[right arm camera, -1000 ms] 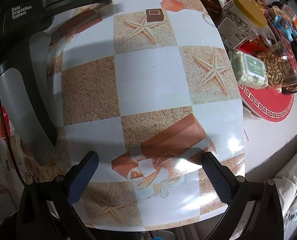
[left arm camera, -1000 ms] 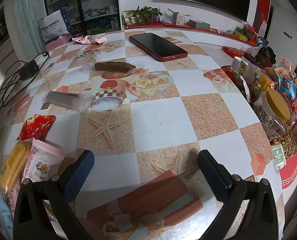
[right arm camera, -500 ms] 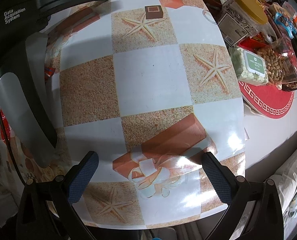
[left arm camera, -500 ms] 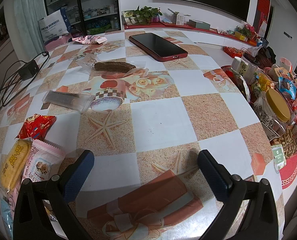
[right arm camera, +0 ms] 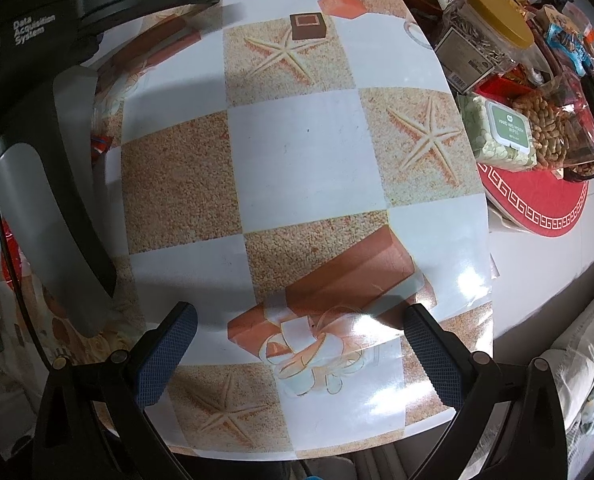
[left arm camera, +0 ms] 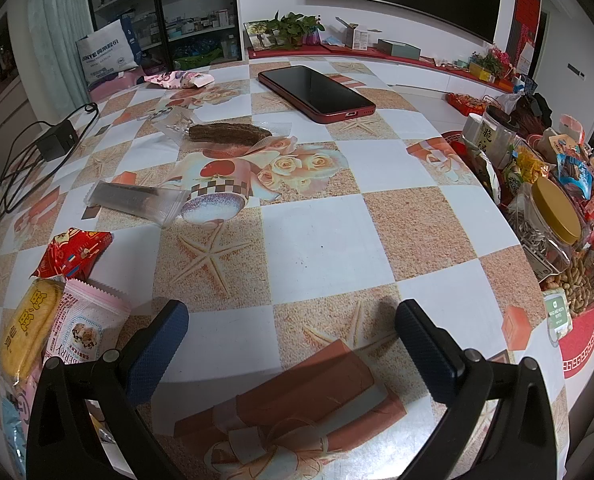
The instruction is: Organize snacks
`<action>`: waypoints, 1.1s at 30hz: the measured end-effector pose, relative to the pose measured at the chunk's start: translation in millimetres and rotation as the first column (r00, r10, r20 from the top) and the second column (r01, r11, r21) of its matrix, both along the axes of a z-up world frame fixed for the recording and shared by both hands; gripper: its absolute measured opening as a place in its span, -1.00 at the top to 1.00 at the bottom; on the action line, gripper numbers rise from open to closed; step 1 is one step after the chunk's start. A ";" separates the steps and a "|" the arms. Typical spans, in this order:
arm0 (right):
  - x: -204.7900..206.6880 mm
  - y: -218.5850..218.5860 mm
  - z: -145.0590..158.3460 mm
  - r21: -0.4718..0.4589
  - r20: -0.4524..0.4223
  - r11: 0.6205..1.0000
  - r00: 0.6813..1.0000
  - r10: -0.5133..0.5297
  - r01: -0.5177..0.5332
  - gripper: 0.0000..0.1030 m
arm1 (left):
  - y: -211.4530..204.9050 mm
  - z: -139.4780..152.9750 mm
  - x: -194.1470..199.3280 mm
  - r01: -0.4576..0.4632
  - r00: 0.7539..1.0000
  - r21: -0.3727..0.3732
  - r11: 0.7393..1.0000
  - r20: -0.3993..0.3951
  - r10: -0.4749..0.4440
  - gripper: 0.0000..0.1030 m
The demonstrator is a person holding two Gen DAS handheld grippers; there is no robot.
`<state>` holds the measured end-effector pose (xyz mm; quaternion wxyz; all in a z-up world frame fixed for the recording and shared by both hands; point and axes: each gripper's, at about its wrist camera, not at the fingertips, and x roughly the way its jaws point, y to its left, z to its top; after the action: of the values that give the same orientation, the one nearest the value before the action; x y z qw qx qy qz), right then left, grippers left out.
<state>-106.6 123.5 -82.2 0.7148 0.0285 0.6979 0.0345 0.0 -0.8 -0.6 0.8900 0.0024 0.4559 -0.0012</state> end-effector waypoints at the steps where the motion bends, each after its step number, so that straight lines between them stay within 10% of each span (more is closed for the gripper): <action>1: -0.6 -0.1 0.1 0.000 0.002 1.000 1.000 0.000 0.000 -1.00 | 0.0 0.0 -0.1 0.000 1.000 0.000 1.000 0.000 0.000 -1.00; 23: 8.7 -0.8 -6.1 0.013 -0.114 1.000 0.993 0.005 -0.004 -1.00 | -1.3 0.1 -1.7 -0.024 1.000 -0.003 1.000 -0.002 0.024 -1.00; 30: 9.6 -0.4 -6.2 0.013 -0.134 1.000 0.991 0.007 -0.005 -1.00 | -6.4 6.3 13.8 0.076 0.974 0.001 0.997 -0.213 -0.074 -1.00; 33: 10.5 -1.5 -6.9 0.015 -0.147 1.000 0.989 0.006 -0.004 -1.00 | -10.2 3.0 26.3 0.113 0.927 -0.005 0.994 -0.359 -0.107 -1.00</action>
<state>-96.0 122.0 -89.1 0.6610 0.0344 0.7486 0.0392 26.4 -10.9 2.4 0.7905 0.0345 0.6097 -0.0479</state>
